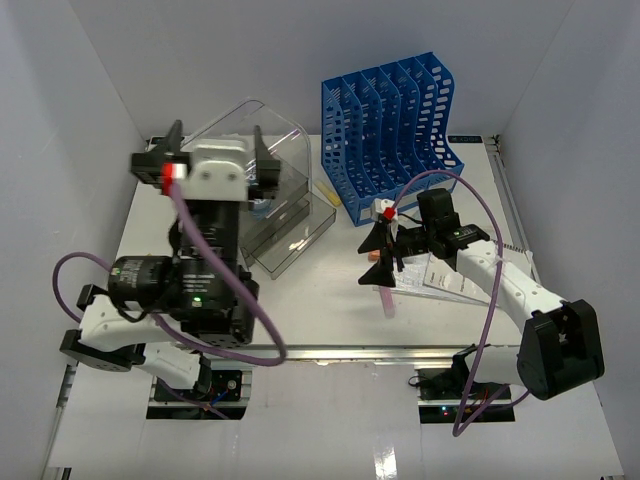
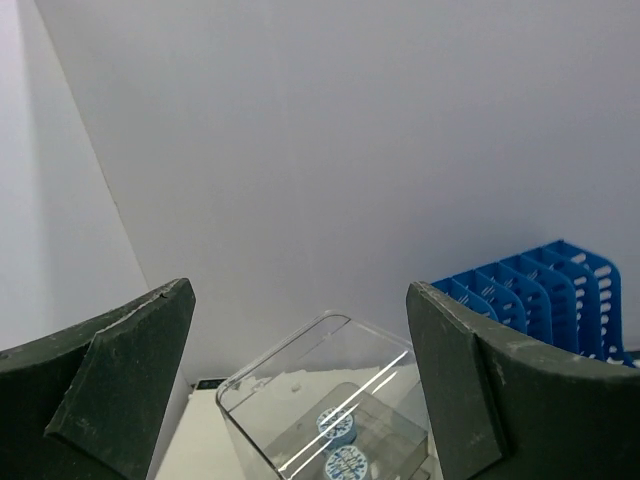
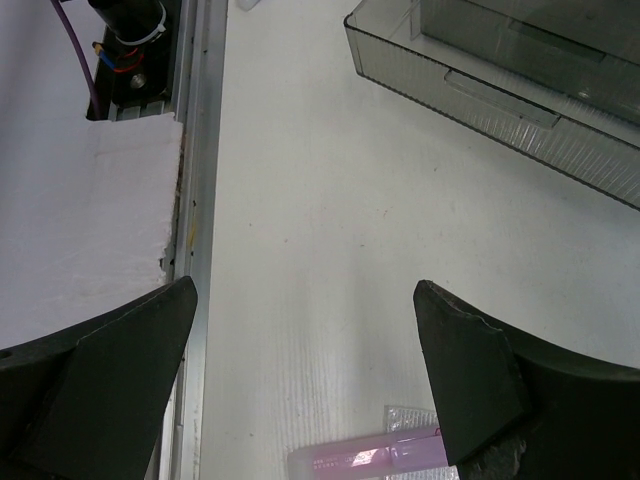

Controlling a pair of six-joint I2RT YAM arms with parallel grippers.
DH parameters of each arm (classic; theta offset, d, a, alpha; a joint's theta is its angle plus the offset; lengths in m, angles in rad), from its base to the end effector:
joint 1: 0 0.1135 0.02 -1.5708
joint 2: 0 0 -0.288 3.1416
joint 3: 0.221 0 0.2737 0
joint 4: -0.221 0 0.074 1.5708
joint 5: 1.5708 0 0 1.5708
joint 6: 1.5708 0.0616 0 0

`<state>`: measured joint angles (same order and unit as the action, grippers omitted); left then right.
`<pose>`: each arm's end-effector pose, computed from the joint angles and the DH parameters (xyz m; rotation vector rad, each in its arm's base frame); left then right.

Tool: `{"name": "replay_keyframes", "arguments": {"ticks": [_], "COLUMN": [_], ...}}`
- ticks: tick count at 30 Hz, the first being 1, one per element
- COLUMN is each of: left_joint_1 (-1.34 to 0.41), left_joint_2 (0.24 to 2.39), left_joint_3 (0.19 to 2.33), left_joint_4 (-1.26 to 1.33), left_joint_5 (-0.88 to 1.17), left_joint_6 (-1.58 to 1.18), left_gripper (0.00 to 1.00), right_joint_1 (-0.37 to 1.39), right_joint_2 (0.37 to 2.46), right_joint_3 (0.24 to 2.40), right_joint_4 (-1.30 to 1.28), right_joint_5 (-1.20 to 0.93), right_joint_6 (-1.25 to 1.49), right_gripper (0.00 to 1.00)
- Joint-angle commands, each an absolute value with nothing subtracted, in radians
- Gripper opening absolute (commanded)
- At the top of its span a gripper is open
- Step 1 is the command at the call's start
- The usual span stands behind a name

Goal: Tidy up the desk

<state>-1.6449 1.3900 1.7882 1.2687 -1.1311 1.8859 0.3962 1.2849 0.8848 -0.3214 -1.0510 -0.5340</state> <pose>0.0422 -0.1851 0.6554 0.1347 1.1266 0.1603 0.2438 0.1599 0.2720 -1.3699 1.5571 1.0981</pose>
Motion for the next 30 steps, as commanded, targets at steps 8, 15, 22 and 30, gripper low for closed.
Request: {"name": "replay_keyframes", "arguments": {"ticks": [8,15,22,30], "left_joint_1": [-1.54,-1.184,-0.716,-0.182], "left_joint_2": [1.394,1.705,1.674,1.527], "left_joint_3": [2.009,2.4,2.333,2.054], "left_joint_4": [0.678,-0.122,-0.402,-0.479], "left_joint_5": [-1.03,-0.802,-0.467,-0.2], "left_joint_6": [1.422,0.779,0.217,-0.249], "left_gripper": [0.98,0.98,0.98,0.98], "right_joint_1": [0.375,0.355,0.343,0.336], "right_joint_2": [1.275,1.261,1.269,1.278], "right_joint_3": [0.877,0.862,0.853,0.846], "right_joint_4": [-0.318,-0.319,-0.323,-0.325], "right_joint_5": [-1.069,-1.074,-1.077,-1.097], "right_joint_6": [-0.553,-0.557,-0.565,-0.563], "right_gripper": [0.96,0.96,0.96,0.96]}}
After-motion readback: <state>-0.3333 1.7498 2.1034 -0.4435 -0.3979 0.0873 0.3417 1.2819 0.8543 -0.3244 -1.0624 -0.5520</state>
